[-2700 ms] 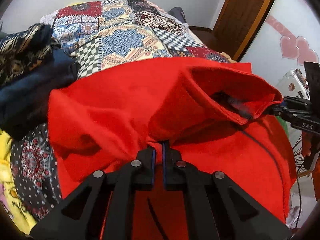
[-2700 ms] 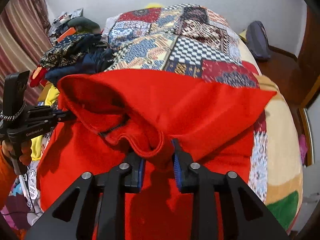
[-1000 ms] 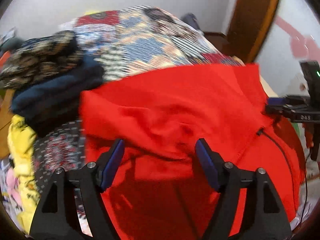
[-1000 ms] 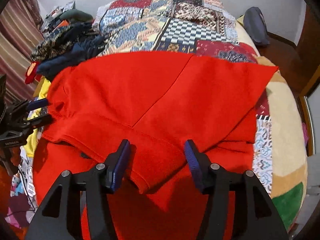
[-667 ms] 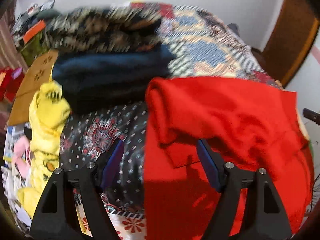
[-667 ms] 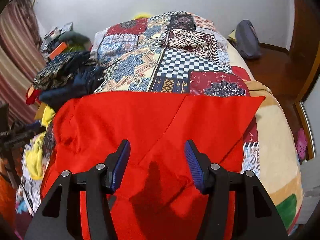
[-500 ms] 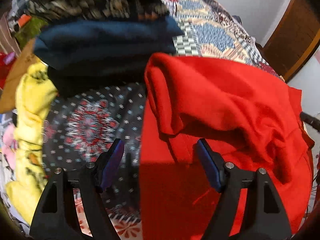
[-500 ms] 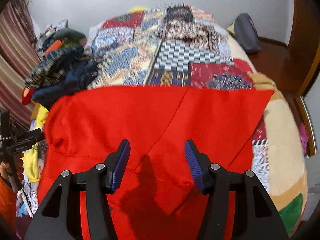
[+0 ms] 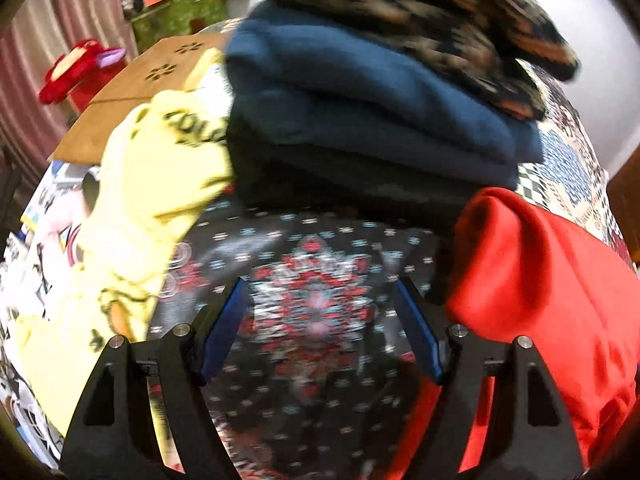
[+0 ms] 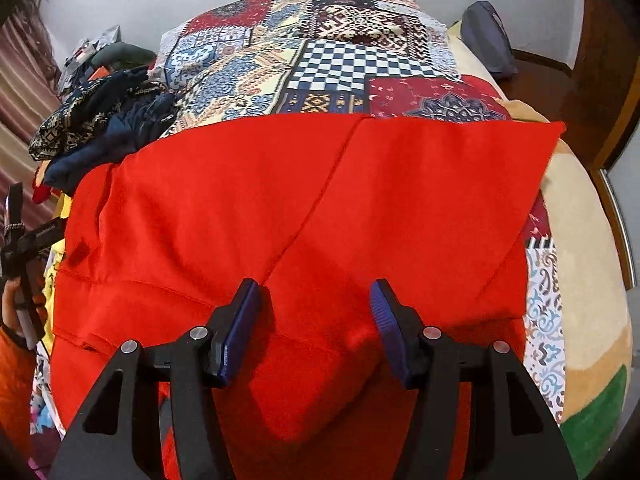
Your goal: Fold large clothes
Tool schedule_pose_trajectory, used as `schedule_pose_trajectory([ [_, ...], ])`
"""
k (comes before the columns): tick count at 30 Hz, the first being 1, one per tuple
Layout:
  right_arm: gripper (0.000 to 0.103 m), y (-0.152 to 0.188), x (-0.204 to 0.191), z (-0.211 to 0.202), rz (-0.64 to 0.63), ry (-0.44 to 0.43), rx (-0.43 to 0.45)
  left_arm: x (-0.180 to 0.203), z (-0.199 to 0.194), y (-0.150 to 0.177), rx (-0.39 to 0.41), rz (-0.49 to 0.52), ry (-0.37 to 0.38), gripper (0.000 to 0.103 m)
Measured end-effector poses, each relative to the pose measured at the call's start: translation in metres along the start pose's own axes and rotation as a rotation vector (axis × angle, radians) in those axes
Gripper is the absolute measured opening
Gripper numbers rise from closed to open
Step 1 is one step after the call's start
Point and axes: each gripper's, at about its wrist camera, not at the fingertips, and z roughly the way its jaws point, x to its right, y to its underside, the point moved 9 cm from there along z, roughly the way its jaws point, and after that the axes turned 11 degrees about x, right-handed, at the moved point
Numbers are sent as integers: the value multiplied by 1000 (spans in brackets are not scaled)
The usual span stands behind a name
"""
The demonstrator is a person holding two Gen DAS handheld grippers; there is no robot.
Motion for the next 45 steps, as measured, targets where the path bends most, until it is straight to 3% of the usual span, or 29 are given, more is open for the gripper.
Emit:
schedule_pose_trajectory([
  [3, 55, 0, 2, -3, 4, 9, -3, -8, -11, 2, -17, -8, 42, 74],
  [8, 55, -9, 0, -12, -14, 19, -5, 15, -40, -8, -1, 23, 154, 74],
  [13, 55, -32, -3, -18, -10, 20, 50, 81, -59, -23, 22, 73, 309, 74],
  [17, 55, -32, -7, -12, -8, 9, 41, 124, -47, -17, -25, 106, 399, 74],
  [22, 55, -1, -4, 6, -27, 10, -53, 127, -13, 26, -133, 153, 325, 75],
  [23, 56, 2, -2, 3, -22, 4, -35, 122, -10, 35, -148, 148, 318, 75],
  [26, 59, 3, 8, -8, 7, -14, -23, 104, -16, 46, -173, 83, 366, 78],
  [30, 59, -4, 27, -20, 56, 1, -11, 78, -28, 36, -160, 13, 390, 78],
  [35, 59, -24, 56, -25, 123, 55, 39, 56, -26, -4, -78, -42, 351, 76],
  [39, 59, -33, 63, -14, 160, 66, 46, 57, -6, -22, -74, -101, 378, 60],
  [44, 59, -27, 50, 6, 112, 53, -1, 81, 25, -22, -148, -110, 448, 37],
  [45, 59, -24, 48, 9, 97, 52, -12, 88, 27, -21, -148, -98, 462, 18],
])
